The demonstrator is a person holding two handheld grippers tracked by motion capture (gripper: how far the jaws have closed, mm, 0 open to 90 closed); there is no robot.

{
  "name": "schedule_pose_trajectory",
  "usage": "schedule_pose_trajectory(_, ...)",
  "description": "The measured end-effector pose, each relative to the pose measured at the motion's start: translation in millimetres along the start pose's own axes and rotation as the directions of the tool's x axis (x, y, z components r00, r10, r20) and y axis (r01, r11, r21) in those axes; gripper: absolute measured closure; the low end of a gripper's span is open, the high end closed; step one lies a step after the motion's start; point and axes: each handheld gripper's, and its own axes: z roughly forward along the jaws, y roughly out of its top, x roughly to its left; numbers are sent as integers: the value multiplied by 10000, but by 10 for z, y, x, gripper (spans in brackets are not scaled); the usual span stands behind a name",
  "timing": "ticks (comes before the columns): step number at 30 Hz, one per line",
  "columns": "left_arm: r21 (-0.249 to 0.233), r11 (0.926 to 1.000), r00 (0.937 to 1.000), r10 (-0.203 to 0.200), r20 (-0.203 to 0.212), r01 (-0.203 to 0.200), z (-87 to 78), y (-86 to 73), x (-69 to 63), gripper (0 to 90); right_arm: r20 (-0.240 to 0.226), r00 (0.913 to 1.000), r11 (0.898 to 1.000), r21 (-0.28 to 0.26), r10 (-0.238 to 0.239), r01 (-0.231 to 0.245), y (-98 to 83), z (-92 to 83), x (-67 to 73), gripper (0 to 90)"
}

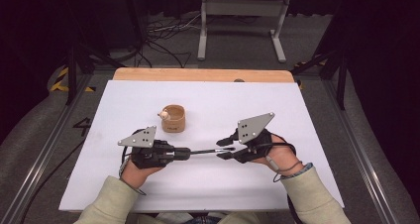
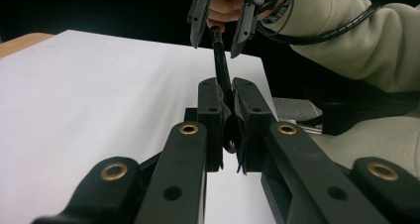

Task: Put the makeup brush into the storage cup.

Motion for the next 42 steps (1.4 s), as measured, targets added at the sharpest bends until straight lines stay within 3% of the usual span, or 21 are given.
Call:
schedule_pose_trajectory(16,54,9999,9999,93,90,-93,17,-14,4,833,-199,9992,9969,-698,349,-362,-158,32,11,705)
schedule_pose_trajectory(23,57,9999,9998,134,171,-135,30,-18,5,833,-261,9991,9975,-615,335,-351,-167,37,14,779)
schedule_pose_trajectory(42,217,9995,9986,197,484,-208,63,-11,-10,830,-925,9954,9993,-258,248,-273,-179,33,19,824)
